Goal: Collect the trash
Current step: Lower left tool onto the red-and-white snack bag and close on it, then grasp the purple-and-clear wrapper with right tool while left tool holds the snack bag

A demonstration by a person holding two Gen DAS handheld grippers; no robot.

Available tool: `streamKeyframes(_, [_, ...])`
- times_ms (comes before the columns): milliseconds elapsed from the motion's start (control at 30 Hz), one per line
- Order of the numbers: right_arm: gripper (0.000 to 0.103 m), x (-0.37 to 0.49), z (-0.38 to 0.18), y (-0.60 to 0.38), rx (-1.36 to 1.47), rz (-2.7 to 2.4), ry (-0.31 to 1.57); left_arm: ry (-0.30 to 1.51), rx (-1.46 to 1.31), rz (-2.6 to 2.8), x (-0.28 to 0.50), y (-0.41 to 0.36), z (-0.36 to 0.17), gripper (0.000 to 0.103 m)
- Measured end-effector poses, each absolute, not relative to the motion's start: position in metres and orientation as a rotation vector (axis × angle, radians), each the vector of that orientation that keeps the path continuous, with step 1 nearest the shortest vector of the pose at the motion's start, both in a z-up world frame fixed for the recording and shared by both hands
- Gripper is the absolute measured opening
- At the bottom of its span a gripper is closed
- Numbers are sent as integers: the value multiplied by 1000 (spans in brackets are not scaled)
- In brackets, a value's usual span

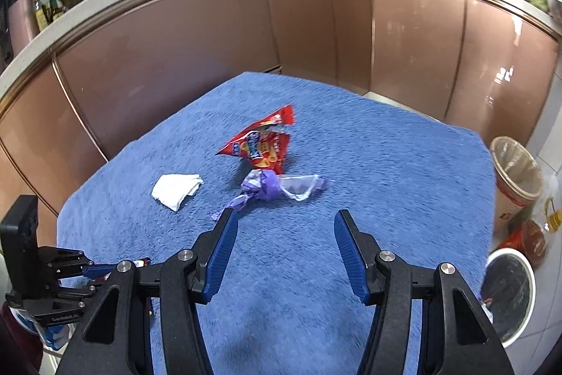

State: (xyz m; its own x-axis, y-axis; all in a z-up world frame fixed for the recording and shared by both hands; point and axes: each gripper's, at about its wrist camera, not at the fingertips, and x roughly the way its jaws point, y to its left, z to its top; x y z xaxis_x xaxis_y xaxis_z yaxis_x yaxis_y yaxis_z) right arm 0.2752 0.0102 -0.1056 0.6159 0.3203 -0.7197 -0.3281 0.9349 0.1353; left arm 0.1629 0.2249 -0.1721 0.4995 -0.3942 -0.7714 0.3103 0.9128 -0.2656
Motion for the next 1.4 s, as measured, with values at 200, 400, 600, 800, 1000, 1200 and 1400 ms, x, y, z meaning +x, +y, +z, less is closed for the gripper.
streamKeyframes(200, [57,299,-115,34,-49,417,848,908,-153,-410,167,237,-157,6])
streamKeyframes(400, [57,322,-128,52,-74,438,874,888,-189,-403,174,243,-150,6])
streamKeyframes(600, [57,336,-141,64,-97,451,898,880,-231,-394,180,248,-151,6])
streamKeyframes(800, [57,344,-153,76,-127,439,908,873,-242,-386,179,248,-148,6])
streamKeyframes(1000, [57,348,-158,85,-161,414,907,870,-258,-372,177,251,-148,6])
streamKeyframes(1200, [57,350,-164,98,-203,387,916,873,-268,-362,172,252,-147,6])
streamKeyframes(1400, [47,344,-176,107,-268,341,923,872,-275,-354,170,253,-147,6])
